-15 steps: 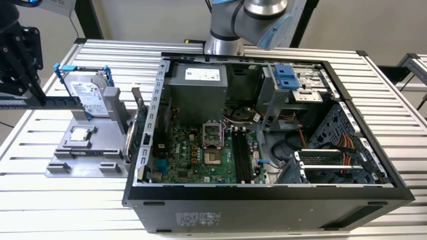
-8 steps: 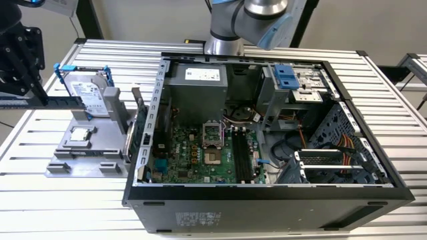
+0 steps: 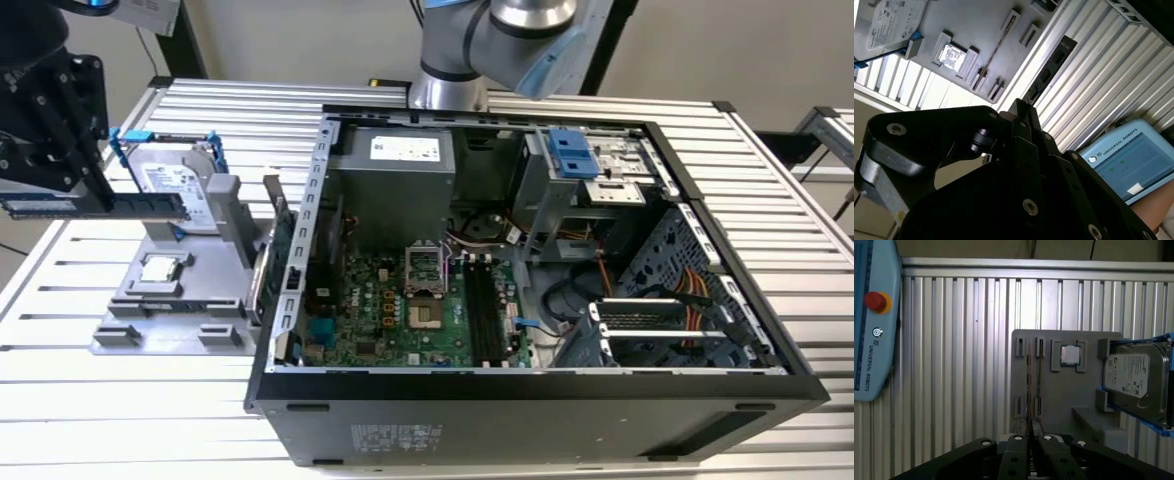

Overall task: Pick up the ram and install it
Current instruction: 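Pick up the ram and move it above insertion slot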

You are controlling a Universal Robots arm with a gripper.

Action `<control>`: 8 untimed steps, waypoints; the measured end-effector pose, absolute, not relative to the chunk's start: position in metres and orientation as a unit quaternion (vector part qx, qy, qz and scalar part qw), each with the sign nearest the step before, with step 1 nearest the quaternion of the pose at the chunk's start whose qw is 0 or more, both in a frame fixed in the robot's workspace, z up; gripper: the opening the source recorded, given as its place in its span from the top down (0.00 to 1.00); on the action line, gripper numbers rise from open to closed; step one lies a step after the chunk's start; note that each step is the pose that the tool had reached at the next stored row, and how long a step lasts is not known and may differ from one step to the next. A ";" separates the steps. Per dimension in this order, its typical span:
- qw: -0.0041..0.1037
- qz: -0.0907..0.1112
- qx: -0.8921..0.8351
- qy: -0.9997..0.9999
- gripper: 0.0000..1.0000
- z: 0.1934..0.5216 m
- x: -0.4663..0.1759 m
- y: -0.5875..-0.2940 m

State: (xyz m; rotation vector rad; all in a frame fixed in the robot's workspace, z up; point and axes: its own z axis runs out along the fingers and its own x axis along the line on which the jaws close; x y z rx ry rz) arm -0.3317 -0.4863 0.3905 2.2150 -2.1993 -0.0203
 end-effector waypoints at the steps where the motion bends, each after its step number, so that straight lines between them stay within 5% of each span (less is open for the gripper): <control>1: 0.010 -0.007 0.710 -0.705 1.00 0.391 -0.330 -0.486; 8: 0.010 -0.006 0.710 -0.705 1.00 0.390 -0.314 -0.486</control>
